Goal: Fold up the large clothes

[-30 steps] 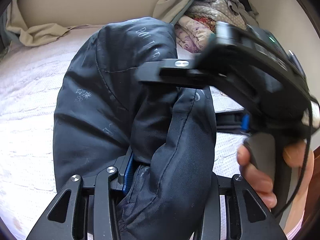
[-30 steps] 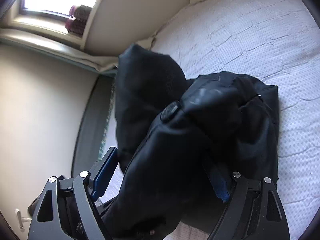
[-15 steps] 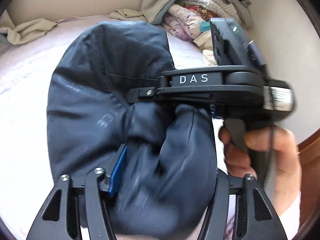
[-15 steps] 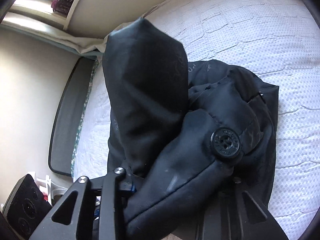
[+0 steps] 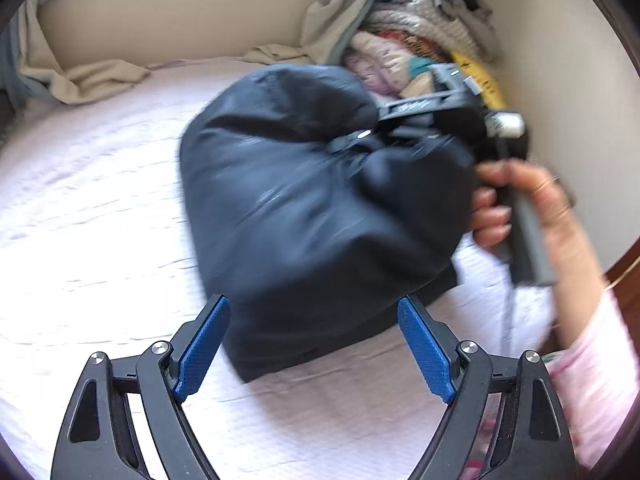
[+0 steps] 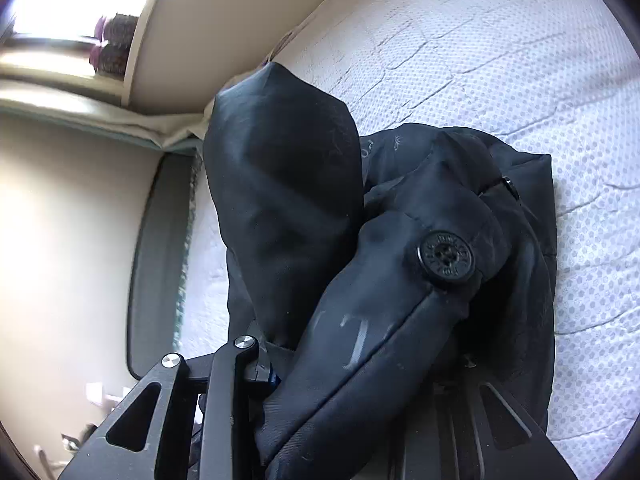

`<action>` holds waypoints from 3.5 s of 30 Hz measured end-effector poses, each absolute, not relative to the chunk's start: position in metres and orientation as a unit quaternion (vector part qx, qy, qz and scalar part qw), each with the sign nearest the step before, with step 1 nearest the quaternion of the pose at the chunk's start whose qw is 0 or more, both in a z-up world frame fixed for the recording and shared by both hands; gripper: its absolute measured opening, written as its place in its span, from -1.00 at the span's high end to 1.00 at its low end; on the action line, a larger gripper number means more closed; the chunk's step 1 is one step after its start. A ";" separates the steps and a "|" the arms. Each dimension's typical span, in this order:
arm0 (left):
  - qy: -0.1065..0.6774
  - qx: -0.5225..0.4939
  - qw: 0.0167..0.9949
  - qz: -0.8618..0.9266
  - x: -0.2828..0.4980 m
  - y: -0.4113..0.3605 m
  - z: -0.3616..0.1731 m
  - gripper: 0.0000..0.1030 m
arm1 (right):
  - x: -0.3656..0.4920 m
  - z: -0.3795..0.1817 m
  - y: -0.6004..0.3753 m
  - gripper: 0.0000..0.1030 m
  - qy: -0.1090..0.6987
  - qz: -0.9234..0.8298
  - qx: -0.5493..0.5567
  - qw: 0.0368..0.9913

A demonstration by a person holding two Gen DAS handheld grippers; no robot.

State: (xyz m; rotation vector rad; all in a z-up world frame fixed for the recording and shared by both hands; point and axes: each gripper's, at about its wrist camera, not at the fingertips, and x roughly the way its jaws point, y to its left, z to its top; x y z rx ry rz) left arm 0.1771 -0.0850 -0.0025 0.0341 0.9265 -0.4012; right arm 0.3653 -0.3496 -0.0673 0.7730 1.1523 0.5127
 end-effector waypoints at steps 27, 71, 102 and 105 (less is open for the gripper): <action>0.505 0.045 0.856 -0.105 0.225 -0.080 -0.108 -0.79 | 0.302 -0.030 -0.416 0.67 0.465 0.227 0.333 0.788; 0.437 0.085 0.859 -0.252 0.223 -0.145 -0.041 -0.79 | 0.283 -0.050 -0.471 -0.51 0.466 0.092 0.308 0.824; 0.423 0.130 0.857 -0.264 0.228 -0.173 -0.068 -0.86 | 0.396 -0.102 -0.373 0.52 0.552 0.086 0.085 0.825; 0.422 0.133 0.857 -0.263 0.227 -0.173 -0.069 -0.87 | 0.395 -0.101 -0.373 0.52 0.545 0.082 0.089 0.830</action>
